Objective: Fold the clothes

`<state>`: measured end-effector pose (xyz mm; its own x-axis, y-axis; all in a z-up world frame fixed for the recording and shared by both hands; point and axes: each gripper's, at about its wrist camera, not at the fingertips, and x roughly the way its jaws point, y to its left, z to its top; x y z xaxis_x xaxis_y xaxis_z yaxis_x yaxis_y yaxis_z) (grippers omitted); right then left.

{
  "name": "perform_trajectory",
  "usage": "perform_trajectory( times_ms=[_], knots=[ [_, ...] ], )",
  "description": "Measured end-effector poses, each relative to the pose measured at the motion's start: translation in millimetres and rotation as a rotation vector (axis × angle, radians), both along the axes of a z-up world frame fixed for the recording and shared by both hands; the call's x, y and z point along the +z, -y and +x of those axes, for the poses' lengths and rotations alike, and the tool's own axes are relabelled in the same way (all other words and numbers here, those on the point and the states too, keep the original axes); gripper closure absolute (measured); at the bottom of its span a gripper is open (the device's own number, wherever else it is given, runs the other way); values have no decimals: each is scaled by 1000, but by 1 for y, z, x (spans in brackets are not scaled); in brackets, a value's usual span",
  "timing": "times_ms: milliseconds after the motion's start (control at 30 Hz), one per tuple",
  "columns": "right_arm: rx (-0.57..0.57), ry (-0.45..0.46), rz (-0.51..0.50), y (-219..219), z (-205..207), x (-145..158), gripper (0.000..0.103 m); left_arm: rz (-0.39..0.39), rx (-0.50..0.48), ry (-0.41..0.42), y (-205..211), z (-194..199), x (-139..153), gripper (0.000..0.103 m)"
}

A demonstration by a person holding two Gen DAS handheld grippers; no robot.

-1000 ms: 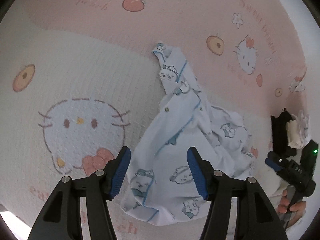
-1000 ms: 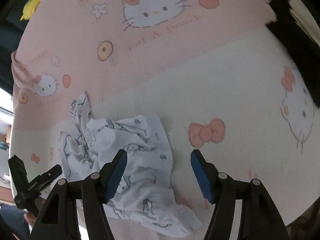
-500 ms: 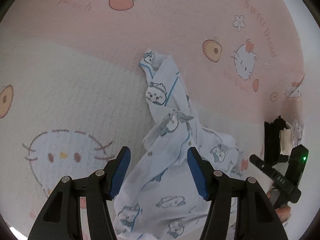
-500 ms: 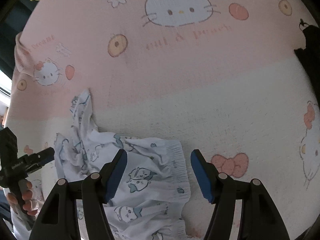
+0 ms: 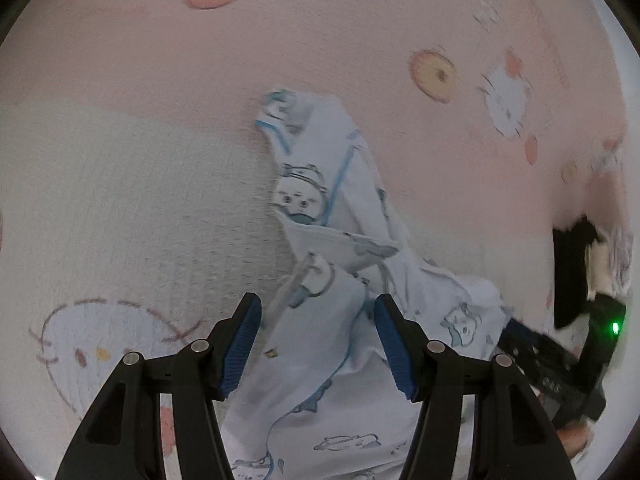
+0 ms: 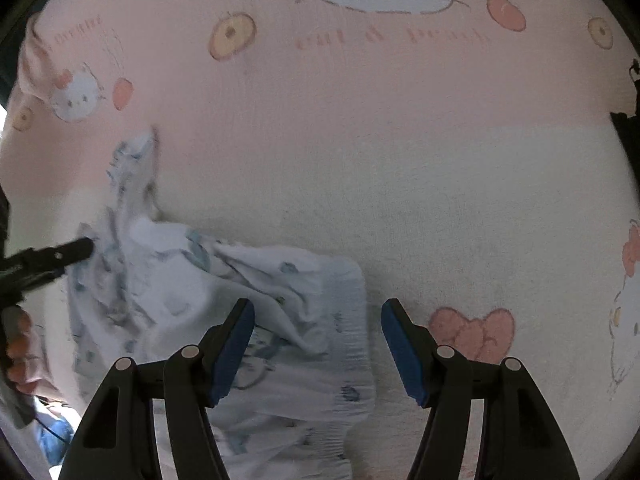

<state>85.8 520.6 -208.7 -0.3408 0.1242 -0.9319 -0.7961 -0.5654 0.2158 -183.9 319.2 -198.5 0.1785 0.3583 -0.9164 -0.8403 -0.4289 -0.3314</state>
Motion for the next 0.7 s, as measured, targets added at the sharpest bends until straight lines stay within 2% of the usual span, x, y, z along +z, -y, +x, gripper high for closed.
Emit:
perform_trajectory(
  times_ms=[33,100,200,233,300,333,367,567,700],
  knots=[
    [-1,4,10,1,0,-1,38,-1,-10,-30,0,3,0,49],
    [-4,13,31,3,-1,-2,38,-2,-17,-78,2,7,0,73],
    [-8,26,62,5,-3,-4,38,-8,-11,-121,8,8,-2,87],
    [-8,30,71,6,-4,-4,41,-2,-5,-130,10,8,-2,88],
    [2,32,84,9,-6,-2,60,15,12,-152,18,7,2,92],
    [7,33,91,11,-8,-2,75,23,18,-161,21,7,4,92],
    [12,34,97,12,-9,-1,81,28,19,-164,23,6,5,93],
    [-59,5,79,8,-1,5,84,10,44,-161,39,3,5,95],
    [-93,18,101,5,10,13,85,-43,49,-174,50,5,-3,95]
  ],
)
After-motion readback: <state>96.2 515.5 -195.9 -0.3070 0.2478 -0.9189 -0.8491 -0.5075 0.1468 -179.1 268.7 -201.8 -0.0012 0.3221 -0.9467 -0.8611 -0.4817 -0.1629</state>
